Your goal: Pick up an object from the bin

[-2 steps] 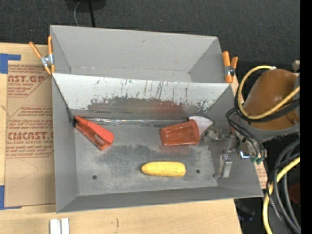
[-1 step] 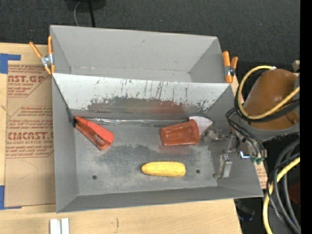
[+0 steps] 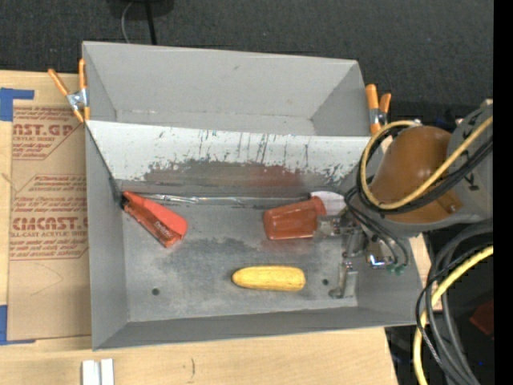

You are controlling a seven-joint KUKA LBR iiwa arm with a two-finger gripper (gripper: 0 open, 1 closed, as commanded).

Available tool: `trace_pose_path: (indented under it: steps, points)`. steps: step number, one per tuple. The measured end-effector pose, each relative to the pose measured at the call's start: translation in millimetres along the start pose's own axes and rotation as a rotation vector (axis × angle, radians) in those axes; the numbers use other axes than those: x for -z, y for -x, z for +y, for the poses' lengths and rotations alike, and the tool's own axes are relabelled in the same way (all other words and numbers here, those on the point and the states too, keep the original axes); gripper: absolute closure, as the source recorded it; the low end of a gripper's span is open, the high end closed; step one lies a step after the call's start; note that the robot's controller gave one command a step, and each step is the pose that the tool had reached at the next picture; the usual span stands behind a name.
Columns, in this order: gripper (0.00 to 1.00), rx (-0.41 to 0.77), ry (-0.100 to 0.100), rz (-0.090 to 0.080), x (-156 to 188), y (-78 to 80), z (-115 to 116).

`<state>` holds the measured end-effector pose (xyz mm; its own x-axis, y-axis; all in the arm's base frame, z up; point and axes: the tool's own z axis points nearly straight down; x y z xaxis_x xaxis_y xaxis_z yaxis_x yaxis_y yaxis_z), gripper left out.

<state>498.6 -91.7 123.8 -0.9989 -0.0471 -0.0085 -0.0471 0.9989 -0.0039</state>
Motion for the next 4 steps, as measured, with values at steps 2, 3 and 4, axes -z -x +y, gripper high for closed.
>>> trace_pose_path:
  steps: [2, 3, 4]
  points:
    - [0.0, 0.138, 0.003, 0.004, -53, 4.5, 53]
    - [1.0, 0.156, 0.005, 0.006, -54, 17.1, 110]
    - [1.0, 0.156, 0.005, 0.006, -54, 17.1, 110]
